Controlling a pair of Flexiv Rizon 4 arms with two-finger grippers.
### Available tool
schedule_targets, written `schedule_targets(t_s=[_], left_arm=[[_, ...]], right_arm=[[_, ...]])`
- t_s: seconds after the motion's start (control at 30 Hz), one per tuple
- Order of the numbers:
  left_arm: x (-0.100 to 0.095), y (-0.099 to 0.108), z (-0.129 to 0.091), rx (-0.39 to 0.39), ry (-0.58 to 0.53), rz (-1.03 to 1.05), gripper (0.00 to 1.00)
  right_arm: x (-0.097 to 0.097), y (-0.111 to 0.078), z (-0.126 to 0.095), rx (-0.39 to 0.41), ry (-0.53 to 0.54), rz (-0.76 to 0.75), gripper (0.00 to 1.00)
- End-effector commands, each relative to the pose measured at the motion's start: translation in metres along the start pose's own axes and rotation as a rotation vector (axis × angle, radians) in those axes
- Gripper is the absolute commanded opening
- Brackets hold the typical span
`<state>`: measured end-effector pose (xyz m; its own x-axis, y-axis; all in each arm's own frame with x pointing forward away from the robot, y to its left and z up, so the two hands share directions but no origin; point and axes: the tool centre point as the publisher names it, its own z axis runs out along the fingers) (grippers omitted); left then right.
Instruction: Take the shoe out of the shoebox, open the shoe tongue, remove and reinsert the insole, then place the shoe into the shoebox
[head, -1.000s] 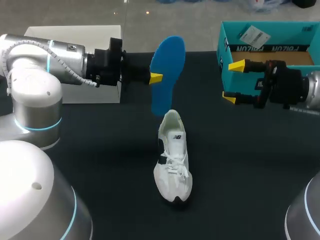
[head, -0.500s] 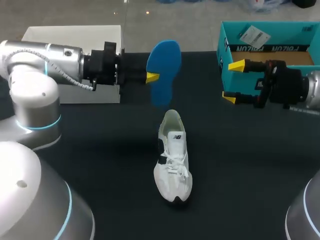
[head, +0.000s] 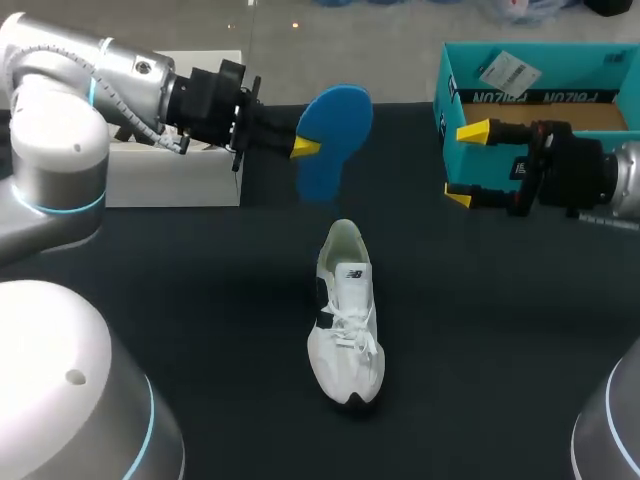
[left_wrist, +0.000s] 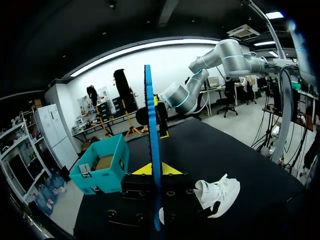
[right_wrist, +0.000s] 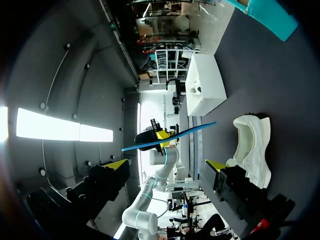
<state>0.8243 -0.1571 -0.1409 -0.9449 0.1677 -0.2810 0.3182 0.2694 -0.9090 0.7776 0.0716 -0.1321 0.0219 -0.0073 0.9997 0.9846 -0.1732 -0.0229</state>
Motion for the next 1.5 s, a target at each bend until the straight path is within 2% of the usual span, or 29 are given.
schedule_targets(t_s=[0.03, 0.07, 0.13, 0.23, 0.27, 0.3, 0.8, 0.83, 0.87, 0.93, 0.97, 1.0, 1.07, 1.13, 1.2, 1.5], left_arm=[[-0.01, 0.012, 0.001, 0.001, -0.12, 0.227, 0.0], [-0.014, 0.012, -0.002, 0.013, -0.145, 0.289, 0.0], [-0.02, 0.014, -0.007, -0.033, -0.177, 0.449, 0.0], [-0.025, 0.008, -0.01, -0.025, -0.14, 0.643, 0.0], [-0.025, 0.005, -0.009, -0.046, -0.125, 0.677, 0.0], [-0.025, 0.001, -0.009, -0.037, -0.131, 0.692, 0.0], [-0.025, 0.001, -0.009, -0.037, -0.131, 0.692, 0.0], [-0.026, 0.003, -0.007, -0.12, -0.131, 0.798, 0.0], [-0.027, 0.003, -0.008, -0.163, -0.198, 0.888, 0.0], [-0.029, 0.004, -0.007, -0.255, -0.231, 1.024, 0.0], [-0.029, 0.006, -0.005, -0.287, -0.248, 1.073, 0.0], [-0.029, 0.006, -0.005, -0.258, -0.269, 1.087, 0.0], [-0.028, 0.009, -0.003, -0.315, -0.302, 1.21, 0.0], [-0.026, 0.009, -0.002, -0.283, -0.348, 1.281, 0.0], [-0.026, 0.012, -0.002, -0.231, -0.397, 1.207, 0.0], [-0.026, 0.012, -0.002, -0.231, -0.397, 1.207, 0.0]], right_arm=[[0.0, -0.001, 0.001, -0.003, -0.001, 0.001, 1.0], [0.0, -0.001, 0.001, -0.003, -0.001, 0.001, 1.0], [0.0, -0.001, 0.001, -0.003, -0.001, 0.001, 1.0], [0.0, -0.001, 0.001, -0.003, -0.001, 0.001, 1.0], [0.0, -0.001, 0.001, -0.003, -0.001, 0.001, 1.0], [0.0, -0.001, 0.001, -0.003, -0.001, 0.001, 1.0], [0.0, -0.001, 0.001, -0.003, -0.001, 0.001, 1.0], [0.0, -0.001, 0.001, -0.003, -0.001, 0.001, 1.0], [0.0, -0.001, 0.001, -0.003, -0.001, 0.001, 1.0], [0.0, -0.001, 0.001, -0.003, -0.001, 0.001, 1.0], [0.0, -0.001, 0.001, -0.003, -0.001, 0.001, 1.0], [0.0, -0.001, 0.001, -0.003, -0.001, 0.001, 1.0], [0.0, -0.001, 0.001, -0.003, -0.001, 0.001, 1.0], [0.0, -0.001, 0.001, -0.003, -0.001, 0.001, 1.0], [0.0, -0.001, 0.001, -0.003, -0.001, 0.001, 1.0], [0.0, -0.001, 0.001, -0.003, -0.001, 0.001, 1.0]])
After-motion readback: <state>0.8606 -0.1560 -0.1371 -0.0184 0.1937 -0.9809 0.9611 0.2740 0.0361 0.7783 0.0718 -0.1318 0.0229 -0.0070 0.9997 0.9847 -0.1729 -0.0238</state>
